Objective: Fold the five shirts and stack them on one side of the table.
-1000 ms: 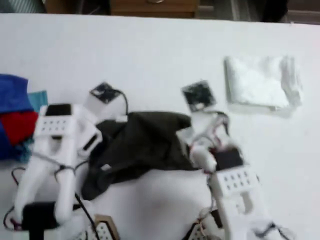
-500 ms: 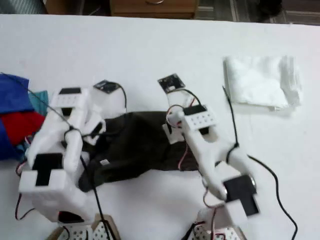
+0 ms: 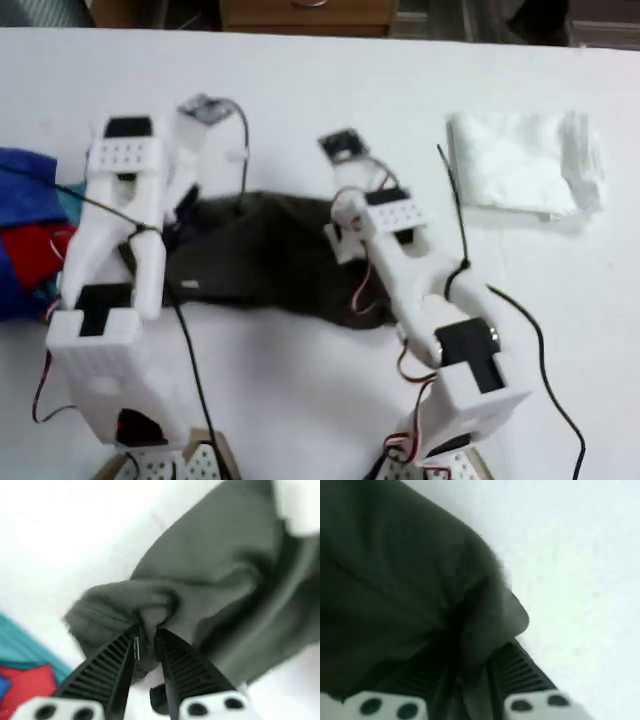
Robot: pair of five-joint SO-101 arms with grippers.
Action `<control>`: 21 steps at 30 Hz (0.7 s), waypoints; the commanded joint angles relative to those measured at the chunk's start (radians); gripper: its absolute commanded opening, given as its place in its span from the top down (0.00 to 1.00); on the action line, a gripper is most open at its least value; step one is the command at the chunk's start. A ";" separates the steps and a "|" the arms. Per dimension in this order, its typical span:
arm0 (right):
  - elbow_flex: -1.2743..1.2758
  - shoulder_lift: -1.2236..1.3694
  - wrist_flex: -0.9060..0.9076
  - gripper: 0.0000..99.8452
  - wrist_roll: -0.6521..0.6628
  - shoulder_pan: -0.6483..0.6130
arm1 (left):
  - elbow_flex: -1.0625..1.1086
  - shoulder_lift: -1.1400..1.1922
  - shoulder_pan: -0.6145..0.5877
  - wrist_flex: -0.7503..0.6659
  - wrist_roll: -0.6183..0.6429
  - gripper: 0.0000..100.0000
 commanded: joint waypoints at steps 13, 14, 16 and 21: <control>-0.282 -0.010 0.104 0.83 0.002 0.166 | -0.206 -0.005 -0.003 0.238 -0.078 0.82; -0.287 -0.012 0.119 0.76 0.002 0.166 | -0.200 -0.009 -0.005 0.238 -0.080 0.80; -0.296 -0.025 0.150 0.64 0.002 0.174 | -0.202 -0.017 -0.020 0.241 -0.078 0.76; -0.299 -0.108 0.220 0.62 0.002 0.217 | -0.225 -0.078 -0.077 0.264 -0.084 0.76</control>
